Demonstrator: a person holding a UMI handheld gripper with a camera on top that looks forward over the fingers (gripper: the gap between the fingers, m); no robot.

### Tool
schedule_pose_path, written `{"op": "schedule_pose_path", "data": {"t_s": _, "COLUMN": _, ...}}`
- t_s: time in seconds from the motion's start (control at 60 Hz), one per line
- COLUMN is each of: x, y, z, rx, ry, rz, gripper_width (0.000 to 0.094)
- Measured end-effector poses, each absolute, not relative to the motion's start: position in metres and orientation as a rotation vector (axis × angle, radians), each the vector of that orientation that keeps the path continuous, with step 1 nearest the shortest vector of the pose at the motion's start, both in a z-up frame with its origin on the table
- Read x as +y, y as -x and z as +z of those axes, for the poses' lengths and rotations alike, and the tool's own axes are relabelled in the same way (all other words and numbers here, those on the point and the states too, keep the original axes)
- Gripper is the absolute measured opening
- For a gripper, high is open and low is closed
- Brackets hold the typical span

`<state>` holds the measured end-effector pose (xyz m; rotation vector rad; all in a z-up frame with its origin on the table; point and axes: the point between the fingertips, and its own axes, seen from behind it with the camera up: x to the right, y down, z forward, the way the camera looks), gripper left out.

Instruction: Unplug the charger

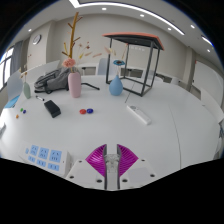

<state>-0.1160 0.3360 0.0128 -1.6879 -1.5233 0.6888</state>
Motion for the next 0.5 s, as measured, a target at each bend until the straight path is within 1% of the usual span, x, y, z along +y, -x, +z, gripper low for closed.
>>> {"op": "schedule_pose_path", "data": {"t_s": 0.05, "x": 0.346, "y": 0.131, "z": 0.001, "rx": -1.548, "ry": 1.704, "rz": 0.680, "gripper_width": 0.0157}}
{"op": "schedule_pose_path", "data": {"t_s": 0.067, "x": 0.340, "y": 0.112, "z": -0.001, "rx": -1.553, "ry": 1.704, "rz": 0.674, "gripper_width": 0.0172}}
{"op": "schedule_pose_path", "data": {"t_s": 0.15, "x": 0.346, "y": 0.120, "z": -0.011, "rx": -1.573, "ry": 1.702, "rz": 0.659, "gripper_width": 0.0236}}
{"op": "schedule_pose_path", "data": {"t_s": 0.167, "x": 0.347, "y": 0.112, "z": -0.007, "rx": -1.571, "ry": 1.705, "rz": 0.654, "gripper_width": 0.0250}}
{"op": "schedule_pose_path", "data": {"t_s": 0.217, "x": 0.349, "y": 0.101, "z": -0.012, "rx": -1.571, "ry": 1.702, "rz": 0.628, "gripper_width": 0.0330}}
{"op": "schedule_pose_path", "data": {"t_s": 0.25, "x": 0.354, "y": 0.109, "z": -0.005, "rx": -1.571, "ry": 1.704, "rz": 0.621, "gripper_width": 0.0427}}
{"op": "schedule_pose_path", "data": {"t_s": 0.267, "x": 0.353, "y": 0.101, "z": -0.005, "rx": -1.568, "ry": 1.704, "rz": 0.618, "gripper_width": 0.0502}}
{"op": "schedule_pose_path", "data": {"t_s": 0.333, "x": 0.347, "y": 0.091, "z": 0.004, "rx": -1.566, "ry": 1.698, "rz": 0.632, "gripper_width": 0.0860}}
{"op": "schedule_pose_path", "data": {"t_s": 0.35, "x": 0.344, "y": 0.088, "z": 0.007, "rx": -1.567, "ry": 1.698, "rz": 0.637, "gripper_width": 0.0852}}
{"op": "schedule_pose_path", "data": {"t_s": 0.367, "x": 0.348, "y": 0.102, "z": 0.011, "rx": -1.576, "ry": 1.698, "rz": 0.635, "gripper_width": 0.0828}}
{"op": "schedule_pose_path", "data": {"t_s": 0.383, "x": 0.346, "y": 0.095, "z": 0.014, "rx": -1.576, "ry": 1.698, "rz": 0.640, "gripper_width": 0.0822}}
{"op": "schedule_pose_path", "data": {"t_s": 0.45, "x": 0.335, "y": 0.079, "z": 0.033, "rx": -1.589, "ry": 1.693, "rz": 0.637, "gripper_width": 0.0852}}
{"op": "schedule_pose_path", "data": {"t_s": 0.5, "x": 0.323, "y": 0.063, "z": 0.049, "rx": -1.611, "ry": 1.697, "rz": 0.632, "gripper_width": 0.0854}}
